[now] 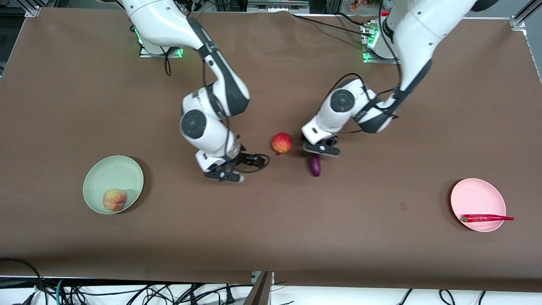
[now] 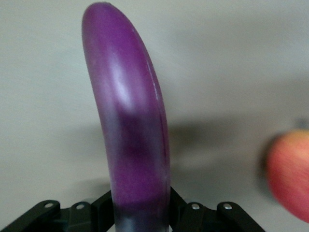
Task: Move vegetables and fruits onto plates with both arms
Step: 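Carry the eggplant to the pink plate while the right gripper grasps the pomegranate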
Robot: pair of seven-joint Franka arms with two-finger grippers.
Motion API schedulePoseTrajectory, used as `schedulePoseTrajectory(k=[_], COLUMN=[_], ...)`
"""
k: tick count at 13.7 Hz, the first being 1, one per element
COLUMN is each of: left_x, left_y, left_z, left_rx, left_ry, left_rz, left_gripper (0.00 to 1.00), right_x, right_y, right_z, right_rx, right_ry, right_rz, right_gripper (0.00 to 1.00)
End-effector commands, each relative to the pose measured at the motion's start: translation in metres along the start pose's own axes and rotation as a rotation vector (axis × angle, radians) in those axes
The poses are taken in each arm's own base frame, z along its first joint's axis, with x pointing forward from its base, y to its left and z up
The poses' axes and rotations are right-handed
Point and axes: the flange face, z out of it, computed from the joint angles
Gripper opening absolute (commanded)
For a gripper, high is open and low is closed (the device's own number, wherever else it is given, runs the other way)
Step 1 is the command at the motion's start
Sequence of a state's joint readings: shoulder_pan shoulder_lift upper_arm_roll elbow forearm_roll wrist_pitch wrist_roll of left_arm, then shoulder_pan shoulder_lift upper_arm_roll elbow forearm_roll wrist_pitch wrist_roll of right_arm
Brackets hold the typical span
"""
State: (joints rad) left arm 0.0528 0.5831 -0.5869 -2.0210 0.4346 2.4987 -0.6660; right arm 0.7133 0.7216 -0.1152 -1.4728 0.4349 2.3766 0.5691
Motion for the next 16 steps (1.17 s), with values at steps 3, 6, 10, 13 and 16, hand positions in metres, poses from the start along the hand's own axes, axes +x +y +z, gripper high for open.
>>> schedulePoseTrajectory(k=[3, 6, 10, 13, 16], left_x=[0.043, 0.071, 0.086, 0.082, 0.094], left_y=[-0.127, -0.209, -0.328, -0.415, -0.483], left_z=[-0.078, -0.114, -0.16, -0.171, -0.154], left_rx=[0.145, 0.177, 0.183, 0.178, 0.152], left_ry=[0.0, -0.057, -0.068, -0.066, -0.065], left_rz=[0.115, 0.237, 0.405, 0.56, 0.802], left_gripper=[0.0, 0.0, 0.0, 0.0, 0.0], right_x=[-0.053, -0.072, -0.093, -0.105, -0.106], right_y=[-0.033, -0.044, -0.047, -0.047, -0.045], right_z=[0.044, 0.06, 0.084, 0.103, 0.109], right_rx=[0.015, 0.021, -0.003, -0.013, -0.018], right_ry=[0.014, 0.023, 0.007, 0.02, 0.019], right_rz=[-0.002, -0.012, -0.045, -0.072, -0.077], right_gripper=[1.0, 1.0, 1.0, 1.0, 0.36])
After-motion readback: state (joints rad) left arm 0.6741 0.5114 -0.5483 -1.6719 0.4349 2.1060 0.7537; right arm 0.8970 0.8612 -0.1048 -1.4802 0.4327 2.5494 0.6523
